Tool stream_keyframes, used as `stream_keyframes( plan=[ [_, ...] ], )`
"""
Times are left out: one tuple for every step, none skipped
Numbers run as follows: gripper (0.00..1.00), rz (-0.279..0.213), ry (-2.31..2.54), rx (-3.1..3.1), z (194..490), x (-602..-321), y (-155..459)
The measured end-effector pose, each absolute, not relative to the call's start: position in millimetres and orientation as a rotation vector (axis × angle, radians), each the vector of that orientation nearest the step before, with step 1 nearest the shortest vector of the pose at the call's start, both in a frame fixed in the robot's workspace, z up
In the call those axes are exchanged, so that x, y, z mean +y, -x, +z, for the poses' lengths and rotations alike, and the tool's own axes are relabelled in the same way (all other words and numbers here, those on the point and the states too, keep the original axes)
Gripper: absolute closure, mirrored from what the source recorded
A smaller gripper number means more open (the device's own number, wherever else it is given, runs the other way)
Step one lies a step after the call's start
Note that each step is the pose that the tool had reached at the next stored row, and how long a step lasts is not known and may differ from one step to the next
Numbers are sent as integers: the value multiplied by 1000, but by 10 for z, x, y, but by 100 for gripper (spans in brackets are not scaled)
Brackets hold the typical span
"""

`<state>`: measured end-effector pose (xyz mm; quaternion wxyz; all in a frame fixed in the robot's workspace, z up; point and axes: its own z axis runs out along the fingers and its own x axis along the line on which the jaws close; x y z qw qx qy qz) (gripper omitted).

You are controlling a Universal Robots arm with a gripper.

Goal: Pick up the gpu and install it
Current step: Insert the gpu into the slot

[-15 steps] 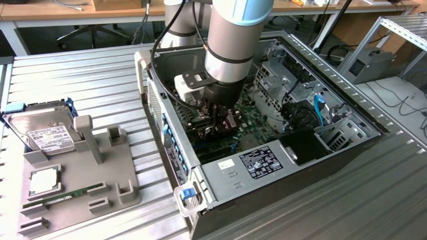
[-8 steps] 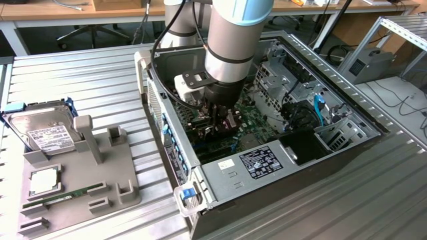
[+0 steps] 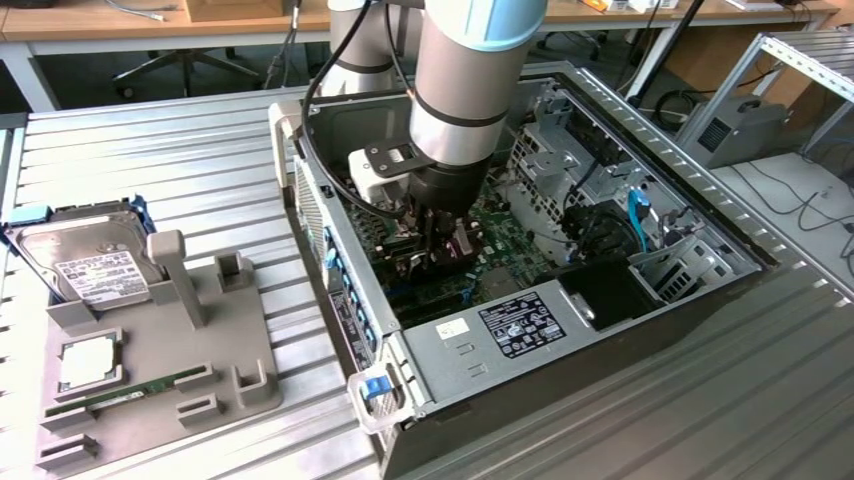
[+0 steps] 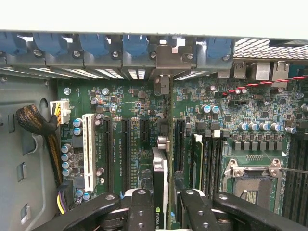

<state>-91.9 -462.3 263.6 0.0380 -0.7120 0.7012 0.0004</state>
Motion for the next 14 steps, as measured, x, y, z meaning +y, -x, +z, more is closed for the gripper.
stream_keyframes(
  plan=[
    [73, 1, 2184, 2151, 2636, -4622, 919],
    [73, 1, 2184, 2151, 2636, -4622, 919],
    [73, 1, 2184, 2151, 2636, -4623, 919],
    [73, 1, 2184, 2151, 2636, -4623, 919],
    [73, 1, 2184, 2151, 2635, -4623, 919],
    [73, 1, 2184, 2151, 2632, -4623, 919],
    [73, 1, 2184, 2151, 2632, -4623, 919],
    [73, 1, 2184, 2151, 2630, -4622, 919],
    [73, 1, 2189, 2147, 2629, -4622, 922],
    [73, 3, 2202, 2132, 2623, -4622, 928],
    [73, 3, 2208, 2126, 2620, -4623, 934],
    [73, 3, 2208, 2126, 2619, -4622, 937],
    [73, 3, 2208, 2126, 2619, -4622, 937],
    [73, 3, 2208, 2126, 2610, -4623, 938]
  ],
)
